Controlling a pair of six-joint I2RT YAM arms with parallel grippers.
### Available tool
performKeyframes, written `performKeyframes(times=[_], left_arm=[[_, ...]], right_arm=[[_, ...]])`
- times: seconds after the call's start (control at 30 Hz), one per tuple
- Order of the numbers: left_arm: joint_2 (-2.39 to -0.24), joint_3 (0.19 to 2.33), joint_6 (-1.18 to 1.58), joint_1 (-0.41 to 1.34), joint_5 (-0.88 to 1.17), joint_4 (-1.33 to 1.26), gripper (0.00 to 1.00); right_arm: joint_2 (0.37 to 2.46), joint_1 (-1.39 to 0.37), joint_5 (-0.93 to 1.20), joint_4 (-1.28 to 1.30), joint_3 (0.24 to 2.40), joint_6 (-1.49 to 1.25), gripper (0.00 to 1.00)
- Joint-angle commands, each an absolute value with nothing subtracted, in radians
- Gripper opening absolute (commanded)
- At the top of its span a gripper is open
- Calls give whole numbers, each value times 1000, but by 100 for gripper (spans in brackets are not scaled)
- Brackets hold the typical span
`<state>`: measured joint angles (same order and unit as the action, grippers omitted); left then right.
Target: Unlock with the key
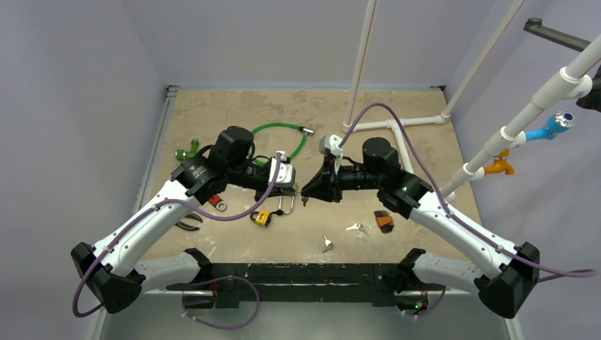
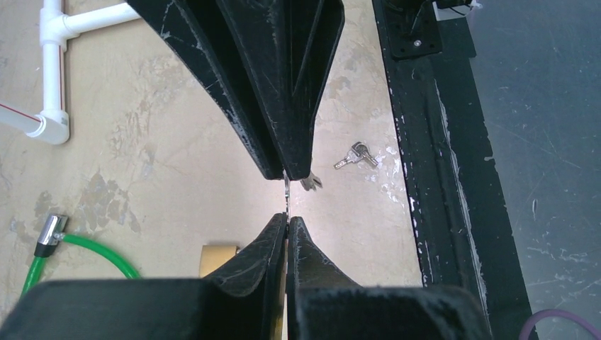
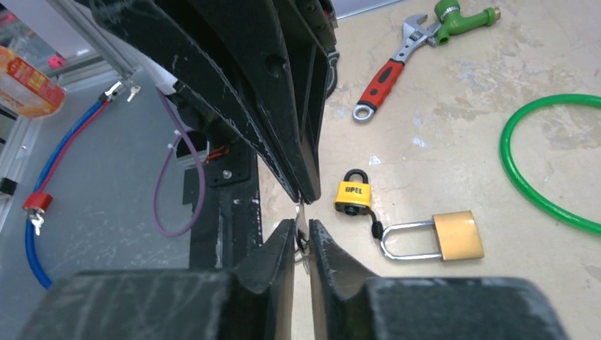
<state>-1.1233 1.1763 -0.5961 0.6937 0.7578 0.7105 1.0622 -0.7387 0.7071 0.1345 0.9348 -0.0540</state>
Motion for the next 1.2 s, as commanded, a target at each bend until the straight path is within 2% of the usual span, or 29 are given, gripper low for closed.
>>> performKeyframes(times=[0.0, 0.03, 0.37, 0.4, 0.53, 0.6, 0.67, 0.9, 1.17], left_arm=[[-1115, 1223, -623, 698, 782, 713, 0], [-1114, 1222, -623, 698, 782, 712, 0], [-1114, 1231, -616, 698, 765, 707, 0], [-1115, 1232, -612, 698, 757, 703, 2], [-1117, 1229, -580, 695, 686, 713, 49], [-1130, 1218, -584, 668, 668, 754, 75], [-1148, 1191, -602, 624, 674, 784, 88], [-1256, 1027, -952, 528, 632, 916, 91], [-1410, 914, -1250, 525, 552, 903, 85]], right_arm=[[1052, -744, 722, 118, 993, -38, 3], [1051, -744, 719, 107, 989, -44, 0], [1052, -764, 686, 138, 969, -36, 0], [1044, -764, 673, 126, 956, -47, 0], [990, -764, 655, 33, 875, -120, 0], [965, -764, 645, 15, 838, -146, 0], [954, -762, 636, 24, 821, -157, 0], [892, -762, 599, 31, 764, -199, 0], [829, -759, 559, 66, 763, -212, 0]])
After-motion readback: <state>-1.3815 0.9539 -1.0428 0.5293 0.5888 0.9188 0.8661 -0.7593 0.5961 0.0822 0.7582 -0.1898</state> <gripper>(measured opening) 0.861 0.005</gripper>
